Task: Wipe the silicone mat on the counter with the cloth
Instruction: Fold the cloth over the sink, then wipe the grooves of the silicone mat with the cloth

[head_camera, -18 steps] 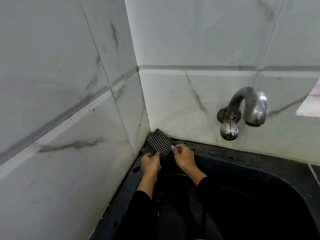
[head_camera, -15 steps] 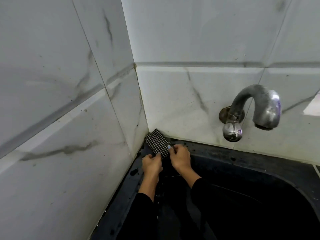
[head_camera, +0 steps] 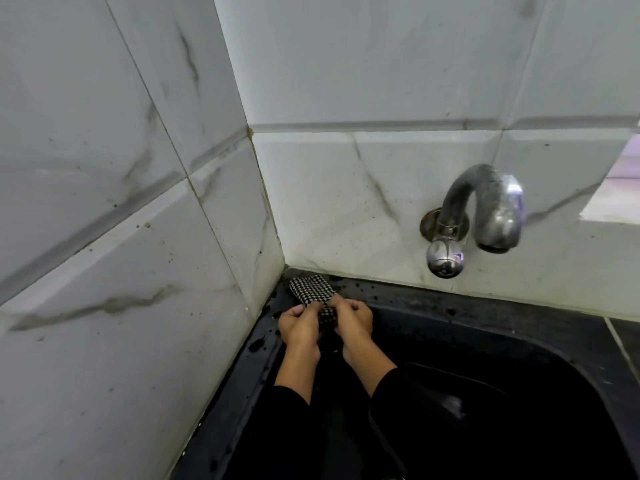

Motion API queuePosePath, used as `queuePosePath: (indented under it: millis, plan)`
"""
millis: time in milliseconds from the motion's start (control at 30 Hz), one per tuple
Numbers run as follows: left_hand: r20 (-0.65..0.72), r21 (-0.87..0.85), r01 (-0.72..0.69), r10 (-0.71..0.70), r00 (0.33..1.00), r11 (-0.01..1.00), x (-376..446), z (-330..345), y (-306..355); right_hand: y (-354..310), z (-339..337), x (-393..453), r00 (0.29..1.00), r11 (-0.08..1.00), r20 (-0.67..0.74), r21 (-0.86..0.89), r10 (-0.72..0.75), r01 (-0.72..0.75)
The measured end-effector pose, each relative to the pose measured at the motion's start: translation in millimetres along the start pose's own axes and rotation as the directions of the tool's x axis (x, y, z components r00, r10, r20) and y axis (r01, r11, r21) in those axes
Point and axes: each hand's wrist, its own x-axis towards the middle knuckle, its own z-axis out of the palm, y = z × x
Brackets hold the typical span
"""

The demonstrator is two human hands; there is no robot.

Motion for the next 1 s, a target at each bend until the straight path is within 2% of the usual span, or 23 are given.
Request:
queuePosePath:
  millis: [67,133,200,300,500,667,833,933,1000]
  plan:
    - [0.031,-0.049,-0.002,0.004,1.000,0.999,-28,-5,0,-6,-20,-17,0.984,0.986,0.155,0.131,0.086,-0.106]
    - [0.054,-0.096,0.002,0.003,0.999,0.995,-60,-11,-7,-8,-44,-36,0.925,0.945,0.337,0.207,0.174,-0.254]
    - [0.079,-0.114,0.004,0.005,0.997,0.993,-100,-17,-20,-7,-72,-58,0.862,0.901,0.460,0.247,0.214,-0.356]
    - [0.143,-0.103,-0.011,0.026,0.989,0.995,-154,-21,-49,-2,-119,-92,0.847,0.872,0.501,0.318,0.178,-0.372]
    - [0.252,0.027,-0.123,0.112,0.961,0.992,-258,-9,-97,-11,-221,-152,0.915,0.859,0.394,0.437,0.085,-0.268]
    - [0.414,0.058,-0.227,0.183,0.892,0.972,-346,8,-130,-22,-313,-191,0.963,0.839,0.269,0.523,0.003,-0.149]
    - [0.574,0.114,-0.305,0.187,0.797,0.946,-431,21,-185,-9,-419,-224,0.991,0.814,0.129,0.580,-0.044,-0.040]
    - [0.695,0.151,-0.368,0.166,0.700,0.918,-478,24,-223,3,-485,-248,0.992,0.775,0.073,0.631,-0.103,0.034]
    - [0.758,0.171,-0.406,0.144,0.637,0.897,-500,23,-248,12,-526,-262,0.993,0.786,0.002,0.611,-0.117,0.092]
